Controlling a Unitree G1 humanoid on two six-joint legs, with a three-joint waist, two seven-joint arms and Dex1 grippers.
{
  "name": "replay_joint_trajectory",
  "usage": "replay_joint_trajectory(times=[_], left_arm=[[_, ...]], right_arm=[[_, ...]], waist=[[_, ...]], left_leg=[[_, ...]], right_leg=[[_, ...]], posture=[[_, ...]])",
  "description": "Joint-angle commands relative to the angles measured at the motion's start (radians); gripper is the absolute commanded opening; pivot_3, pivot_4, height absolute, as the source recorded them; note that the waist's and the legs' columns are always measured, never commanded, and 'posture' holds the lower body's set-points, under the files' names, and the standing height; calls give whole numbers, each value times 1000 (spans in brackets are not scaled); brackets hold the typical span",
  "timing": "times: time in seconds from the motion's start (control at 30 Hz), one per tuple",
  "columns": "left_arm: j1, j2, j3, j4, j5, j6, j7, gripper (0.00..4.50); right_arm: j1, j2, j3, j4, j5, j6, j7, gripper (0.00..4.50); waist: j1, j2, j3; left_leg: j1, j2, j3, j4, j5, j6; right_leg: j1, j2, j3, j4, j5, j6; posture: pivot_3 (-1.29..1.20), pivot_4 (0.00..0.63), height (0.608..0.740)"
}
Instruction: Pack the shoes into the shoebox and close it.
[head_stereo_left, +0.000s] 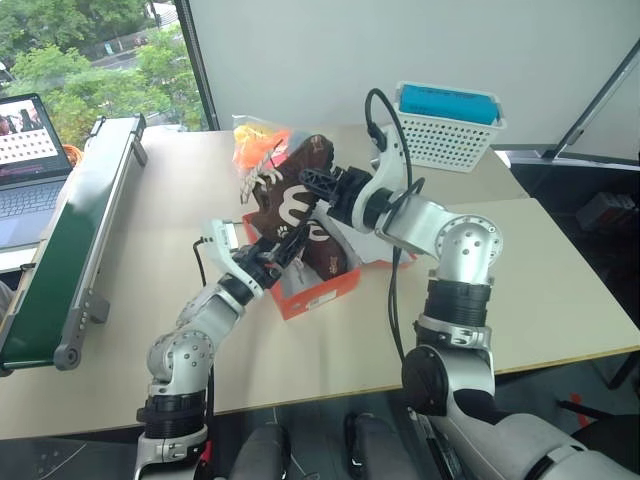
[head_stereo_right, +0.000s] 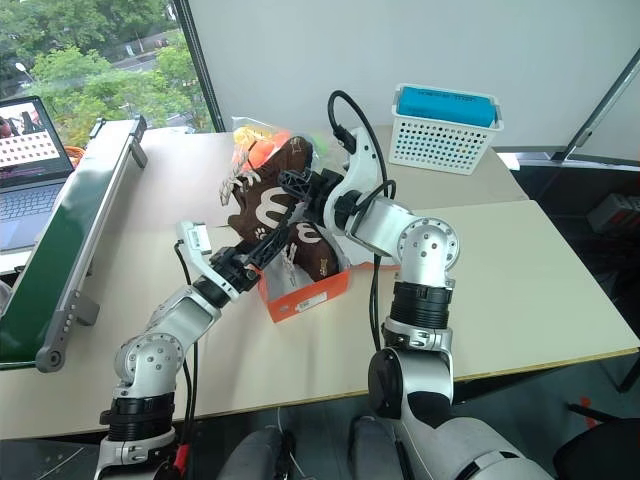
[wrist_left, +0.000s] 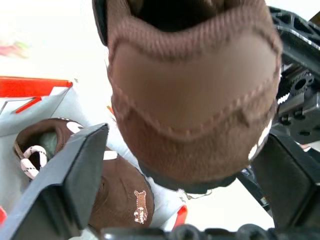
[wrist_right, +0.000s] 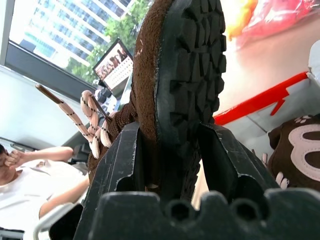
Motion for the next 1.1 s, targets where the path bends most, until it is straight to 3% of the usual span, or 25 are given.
replay_joint_trajectory(times=[0.03,0.13,0.27,0.43,0.73,1.1], left_arm=[[0,3,9,-20,-18,8,-8,4469],[44,48,-10,-36,16,14,-39,4469],[192,244,-16,-82,53,26,-219,4469],[248,393,17,-92,31,47,-348,4469],[300,362,9,-120,41,44,-318,4469],[366,316,13,-202,40,52,-248,4469]], right_arm=[[-10,3,-26,5,-9,-95,-3,1769],[-29,-64,6,48,-53,-115,39,1769],[-80,-260,313,179,-230,-90,317,1769],[-183,-331,482,350,-356,-155,566,1769],[-343,-331,627,631,-526,-244,887,1769],[-380,-183,716,1011,-707,-335,1155,1769]], waist=[[1,0,0],[-1,0,0],[-16,1,0],[-22,2,1],[-13,2,1],[-17,2,1]], left_leg=[[0,0,0,0,0,0],[0,0,0,0,0,0],[1,0,3,-1,0,0],[3,2,5,-2,0,0],[2,1,5,-2,-1,0],[3,2,4,-2,-1,0]], right_leg=[[0,0,0,0,0,0],[0,0,0,0,0,0],[-1,1,2,0,0,0],[-1,3,3,-1,1,-1],[-1,0,3,-2,1,0],[-1,0,5,-2,3,-2]], posture=[[0,150,740],[0,150,740],[0,150,740],[0,150,740],[0,150,740],[0,150,740]])
